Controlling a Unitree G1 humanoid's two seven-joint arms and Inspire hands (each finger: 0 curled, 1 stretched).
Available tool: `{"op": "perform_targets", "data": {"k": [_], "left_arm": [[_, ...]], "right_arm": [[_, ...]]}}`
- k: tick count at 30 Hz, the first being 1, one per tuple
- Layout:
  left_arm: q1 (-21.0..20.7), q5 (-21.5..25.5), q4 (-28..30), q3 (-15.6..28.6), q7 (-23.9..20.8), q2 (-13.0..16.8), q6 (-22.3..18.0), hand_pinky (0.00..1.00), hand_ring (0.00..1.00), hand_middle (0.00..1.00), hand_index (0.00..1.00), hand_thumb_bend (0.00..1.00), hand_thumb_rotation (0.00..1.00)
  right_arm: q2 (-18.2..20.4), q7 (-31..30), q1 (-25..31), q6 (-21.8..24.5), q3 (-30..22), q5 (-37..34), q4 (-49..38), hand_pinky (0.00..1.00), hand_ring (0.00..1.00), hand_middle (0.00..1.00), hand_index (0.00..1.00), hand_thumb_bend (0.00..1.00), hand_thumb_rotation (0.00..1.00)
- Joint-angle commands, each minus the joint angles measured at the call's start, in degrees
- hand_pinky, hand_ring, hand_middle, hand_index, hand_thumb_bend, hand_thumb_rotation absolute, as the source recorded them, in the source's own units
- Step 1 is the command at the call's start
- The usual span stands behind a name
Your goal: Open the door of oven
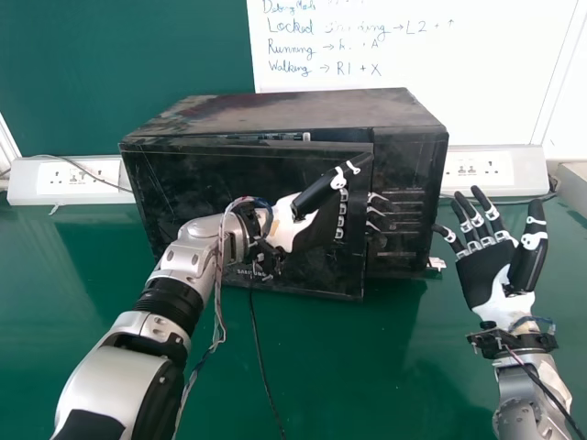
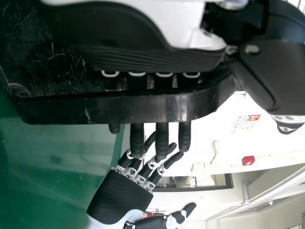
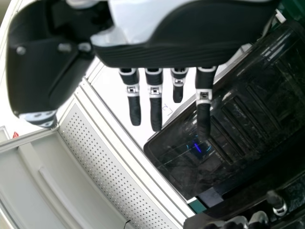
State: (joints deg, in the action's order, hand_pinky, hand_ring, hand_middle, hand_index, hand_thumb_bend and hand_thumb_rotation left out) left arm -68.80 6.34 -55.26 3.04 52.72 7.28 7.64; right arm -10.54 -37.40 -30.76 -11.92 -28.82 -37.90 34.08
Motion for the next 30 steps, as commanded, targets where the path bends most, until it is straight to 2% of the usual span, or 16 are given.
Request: {"op": "perform_targets", "data": {"k": [1, 14, 22, 30], "left_arm": [[1.22, 1.4, 2.81, -0.07, 1.06, 0.82, 0.22, 0.49, 0.69, 0.8, 0.82, 0.82, 0.83], [7.44, 4.11, 12.99, 0.74, 3.61, 3.08, 3.11, 0.46, 0.64, 0.74, 0.81, 0.81, 0.87], [11.42, 5.22, 19.19, 0.74, 2.3, 4.67, 5.77, 0.43, 0.59, 0.7, 0.79, 0.81, 0.88], [16.31, 8.55, 26.23, 1.73, 2.96, 6.5, 8.44, 0.41, 0.56, 0.68, 0.8, 0.79, 0.9]], "right_arm": [[0.27, -0.08, -0.13, 0.44, 0.12, -0.43, -0.35, 0.57, 0.49, 0.56, 0.6, 1.0, 0.86], [-0.03, 0.22, -0.19, 0.49, 0.1, -0.15, -0.24, 0.55, 0.47, 0.52, 0.54, 1.0, 0.86], [-0.1, 0.29, -0.18, 0.89, -0.02, -0.3, -0.33, 0.54, 0.46, 0.51, 0.53, 1.0, 0.86], [-0.19, 0.4, -0.31, 1.08, -0.06, -0.18, -0.32, 0.54, 0.46, 0.51, 0.53, 1.0, 0.85]]}}
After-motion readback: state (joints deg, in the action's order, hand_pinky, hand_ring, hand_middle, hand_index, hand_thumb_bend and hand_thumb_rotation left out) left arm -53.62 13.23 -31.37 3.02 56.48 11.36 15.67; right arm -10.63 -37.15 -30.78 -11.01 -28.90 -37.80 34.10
